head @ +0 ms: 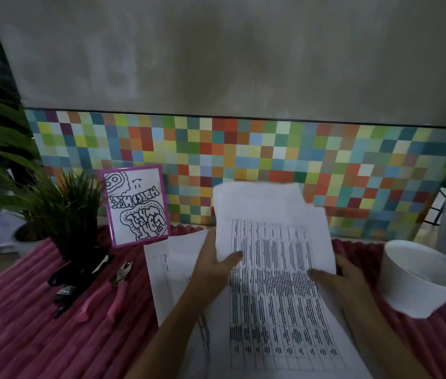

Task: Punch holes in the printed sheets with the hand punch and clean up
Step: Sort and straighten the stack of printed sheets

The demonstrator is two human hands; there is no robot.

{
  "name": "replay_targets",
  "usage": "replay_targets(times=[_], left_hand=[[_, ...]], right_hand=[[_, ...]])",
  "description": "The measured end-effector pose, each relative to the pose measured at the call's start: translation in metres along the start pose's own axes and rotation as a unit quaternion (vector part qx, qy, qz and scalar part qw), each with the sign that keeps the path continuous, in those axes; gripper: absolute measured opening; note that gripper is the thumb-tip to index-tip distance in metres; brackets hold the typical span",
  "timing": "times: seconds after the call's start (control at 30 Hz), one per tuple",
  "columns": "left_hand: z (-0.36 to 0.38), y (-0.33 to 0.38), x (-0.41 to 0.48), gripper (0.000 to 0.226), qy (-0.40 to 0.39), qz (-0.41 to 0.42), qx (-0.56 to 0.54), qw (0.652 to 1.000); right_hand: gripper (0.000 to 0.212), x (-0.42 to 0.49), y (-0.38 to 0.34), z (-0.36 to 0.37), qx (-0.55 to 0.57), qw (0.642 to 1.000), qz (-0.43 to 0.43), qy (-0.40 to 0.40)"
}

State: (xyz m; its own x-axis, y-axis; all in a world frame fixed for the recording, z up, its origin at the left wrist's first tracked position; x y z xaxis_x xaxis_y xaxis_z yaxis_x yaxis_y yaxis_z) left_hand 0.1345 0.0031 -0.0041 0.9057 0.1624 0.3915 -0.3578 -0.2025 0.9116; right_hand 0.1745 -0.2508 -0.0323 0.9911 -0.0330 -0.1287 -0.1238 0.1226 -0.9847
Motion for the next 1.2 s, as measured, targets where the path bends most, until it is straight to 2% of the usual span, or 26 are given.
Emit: replay_targets(times=[0.1, 0.2, 0.27, 0.37, 0.43, 0.47, 0.5, 0.53, 0.6, 0.63, 0.73, 0.8, 0.83, 0.9, 0.93, 1.1, 1.13, 1.2], left_hand=[[-0.006, 0.048, -0.004, 0.054, 0.035, 0.084, -0.036, 0.995], [-0.012, 0.108, -0.018, 0.041, 0.108, 0.196, -0.010, 0.975], [-0.018, 0.135, -0.031, 0.049, 0.160, 0.255, 0.019, 0.954], [-0.031, 0.171, -0.047, 0.055, 0.227, 0.345, 0.071, 0.908], [-0.033, 0.186, -0.058, 0.047, 0.244, 0.401, 0.095, 0.878], [-0.032, 0.187, -0.062, 0.040, 0.241, 0.397, 0.122, 0.877], [-0.035, 0.181, -0.054, 0.046, 0.257, 0.368, 0.132, 0.884], [-0.036, 0.170, -0.045, 0.057, 0.249, 0.323, 0.122, 0.905], [-0.030, 0.149, -0.025, 0.072, 0.217, 0.240, 0.076, 0.943], [-0.025, 0.146, -0.020, 0.071, 0.196, 0.231, 0.063, 0.951], [-0.026, 0.158, -0.029, 0.055, 0.202, 0.299, 0.087, 0.929], [-0.035, 0.140, -0.029, 0.046, 0.201, 0.276, 0.067, 0.938], [-0.040, 0.128, -0.022, 0.045, 0.210, 0.253, 0.051, 0.943], [-0.040, 0.121, -0.017, 0.056, 0.193, 0.227, 0.053, 0.953], [-0.040, 0.120, -0.017, 0.059, 0.192, 0.224, 0.055, 0.954], [-0.040, 0.117, -0.021, 0.045, 0.227, 0.218, 0.018, 0.949], [-0.039, 0.119, -0.021, 0.041, 0.223, 0.219, 0.014, 0.950], [-0.035, 0.105, -0.015, 0.031, 0.192, 0.197, 0.015, 0.961]], right_hand=[[0.048, -0.003, -0.021, 0.004, 0.034, 0.997, -0.046, -0.050], [0.054, -0.029, -0.063, 0.005, 0.048, 0.985, -0.153, -0.056], [0.051, -0.056, -0.098, 0.004, 0.033, 0.963, -0.267, -0.010], [0.045, -0.098, -0.138, 0.009, -0.018, 0.909, -0.412, 0.065], [0.044, -0.119, -0.148, 0.016, -0.006, 0.883, -0.466, 0.065], [0.042, -0.127, -0.149, 0.022, -0.002, 0.875, -0.481, 0.052], [0.040, -0.132, -0.148, 0.029, -0.004, 0.873, -0.486, 0.038], [0.040, -0.132, -0.145, 0.034, -0.009, 0.877, -0.480, 0.023], [0.043, -0.122, -0.135, 0.039, -0.019, 0.892, -0.451, -0.002], [0.043, -0.115, -0.131, 0.039, -0.028, 0.901, -0.432, -0.008], [0.050, -0.092, -0.117, 0.036, -0.040, 0.925, -0.377, -0.008], [0.047, -0.080, -0.107, 0.035, -0.053, 0.940, -0.338, 0.006], [0.037, -0.075, -0.101, 0.036, -0.064, 0.945, -0.320, 0.015], [0.011, -0.068, -0.093, 0.037, -0.078, 0.953, -0.292, 0.027], [0.008, -0.065, -0.092, 0.037, -0.074, 0.953, -0.291, 0.033], [0.038, -0.088, -0.112, 0.030, 0.008, 0.920, -0.391, 0.022], [0.037, -0.084, -0.113, 0.028, 0.014, 0.922, -0.386, 0.018], [0.020, -0.065, -0.104, 0.026, 0.004, 0.941, -0.338, 0.022]])
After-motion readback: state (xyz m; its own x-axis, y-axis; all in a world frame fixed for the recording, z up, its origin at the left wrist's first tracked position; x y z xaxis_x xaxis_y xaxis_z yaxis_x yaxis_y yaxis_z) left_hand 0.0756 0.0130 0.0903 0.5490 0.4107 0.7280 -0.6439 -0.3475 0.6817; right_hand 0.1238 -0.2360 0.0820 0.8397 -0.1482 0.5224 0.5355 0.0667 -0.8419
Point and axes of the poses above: each hand's wrist, its own x-axis towards the middle knuckle, its own z-axis out of the palm, y = z × x, the point moved 9 cm from there along x, towards the middle knuckle, and after that the axes turned 8 degrees about z, right-handed, at the moved point
